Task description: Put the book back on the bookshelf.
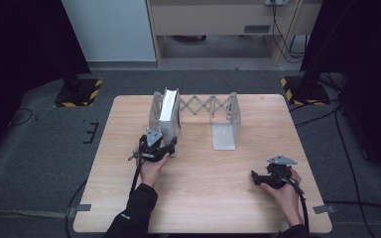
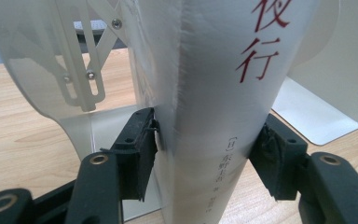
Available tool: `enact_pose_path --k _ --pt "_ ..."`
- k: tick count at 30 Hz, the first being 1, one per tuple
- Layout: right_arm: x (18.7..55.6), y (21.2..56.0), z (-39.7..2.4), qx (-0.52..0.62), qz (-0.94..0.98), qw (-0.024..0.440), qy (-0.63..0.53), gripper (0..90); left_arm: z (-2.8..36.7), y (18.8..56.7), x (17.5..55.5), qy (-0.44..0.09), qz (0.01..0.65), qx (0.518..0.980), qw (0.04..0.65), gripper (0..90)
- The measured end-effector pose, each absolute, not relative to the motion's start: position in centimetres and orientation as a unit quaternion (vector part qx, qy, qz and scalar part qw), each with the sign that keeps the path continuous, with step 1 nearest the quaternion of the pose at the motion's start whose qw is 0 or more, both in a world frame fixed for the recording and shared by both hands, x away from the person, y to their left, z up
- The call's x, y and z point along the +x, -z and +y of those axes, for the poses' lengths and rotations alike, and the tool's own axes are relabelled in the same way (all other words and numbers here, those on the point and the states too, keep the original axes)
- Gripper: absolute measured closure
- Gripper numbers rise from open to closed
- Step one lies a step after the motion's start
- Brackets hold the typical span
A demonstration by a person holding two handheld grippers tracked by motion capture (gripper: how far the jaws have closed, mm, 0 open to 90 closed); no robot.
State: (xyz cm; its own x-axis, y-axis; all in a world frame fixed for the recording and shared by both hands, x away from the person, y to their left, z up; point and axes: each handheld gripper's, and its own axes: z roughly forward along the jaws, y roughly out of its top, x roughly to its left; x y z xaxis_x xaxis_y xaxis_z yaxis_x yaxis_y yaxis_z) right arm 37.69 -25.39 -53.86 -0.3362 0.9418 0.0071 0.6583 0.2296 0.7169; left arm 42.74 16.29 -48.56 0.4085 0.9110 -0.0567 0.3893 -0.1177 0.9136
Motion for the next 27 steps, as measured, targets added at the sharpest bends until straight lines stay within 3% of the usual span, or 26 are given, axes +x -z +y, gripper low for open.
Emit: enact_pose_path --k 27 --pt "37.7 53.9 -25.4 0.532 0.752 0.221 -0.320 7.6 15.7 48.9 44.8 -0.283 0.479 0.680 0.478 42.9"
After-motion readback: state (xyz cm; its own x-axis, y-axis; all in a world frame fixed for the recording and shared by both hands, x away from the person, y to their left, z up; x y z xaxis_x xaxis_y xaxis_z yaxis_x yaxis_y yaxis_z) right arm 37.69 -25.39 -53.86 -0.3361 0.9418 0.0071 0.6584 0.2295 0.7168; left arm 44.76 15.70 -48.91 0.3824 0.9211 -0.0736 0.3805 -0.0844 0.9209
